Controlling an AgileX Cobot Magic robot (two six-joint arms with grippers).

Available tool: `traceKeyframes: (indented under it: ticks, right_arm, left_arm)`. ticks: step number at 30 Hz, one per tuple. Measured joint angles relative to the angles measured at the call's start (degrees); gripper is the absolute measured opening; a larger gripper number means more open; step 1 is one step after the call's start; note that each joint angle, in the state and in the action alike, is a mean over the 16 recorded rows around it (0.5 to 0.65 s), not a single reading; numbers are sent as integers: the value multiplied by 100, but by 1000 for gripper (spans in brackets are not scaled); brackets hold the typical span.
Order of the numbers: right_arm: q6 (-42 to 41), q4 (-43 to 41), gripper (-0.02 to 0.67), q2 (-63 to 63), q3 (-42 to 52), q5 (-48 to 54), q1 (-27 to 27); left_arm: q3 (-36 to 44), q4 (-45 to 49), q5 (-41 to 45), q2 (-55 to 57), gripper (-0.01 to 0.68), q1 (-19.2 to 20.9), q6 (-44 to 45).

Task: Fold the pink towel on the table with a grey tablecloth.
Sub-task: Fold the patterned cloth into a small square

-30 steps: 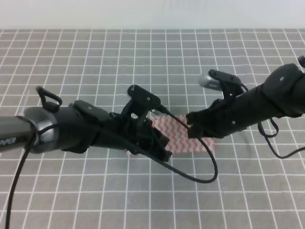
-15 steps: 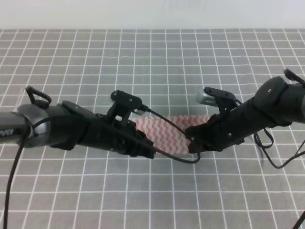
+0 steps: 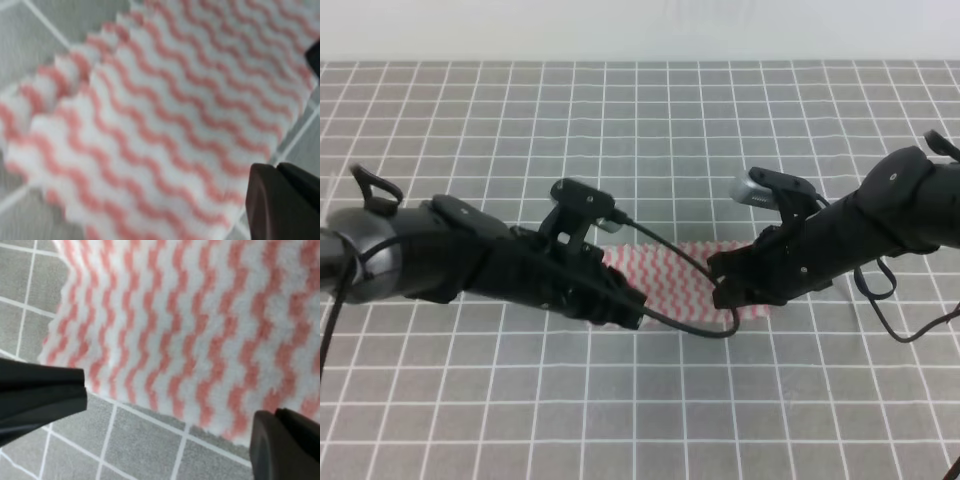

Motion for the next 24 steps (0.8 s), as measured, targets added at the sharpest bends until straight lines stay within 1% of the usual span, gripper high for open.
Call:
traceKeyframes:
  ticks: [12,24]
  right_arm:
    - [-2,6,-15,-38,-38,62,2]
    - [16,8,-15,-34,-248,242,2]
  left_arm:
    - [-2,920,94,60,-2,229,-923]
    - [-5,923,16,-84,-2,345,-991]
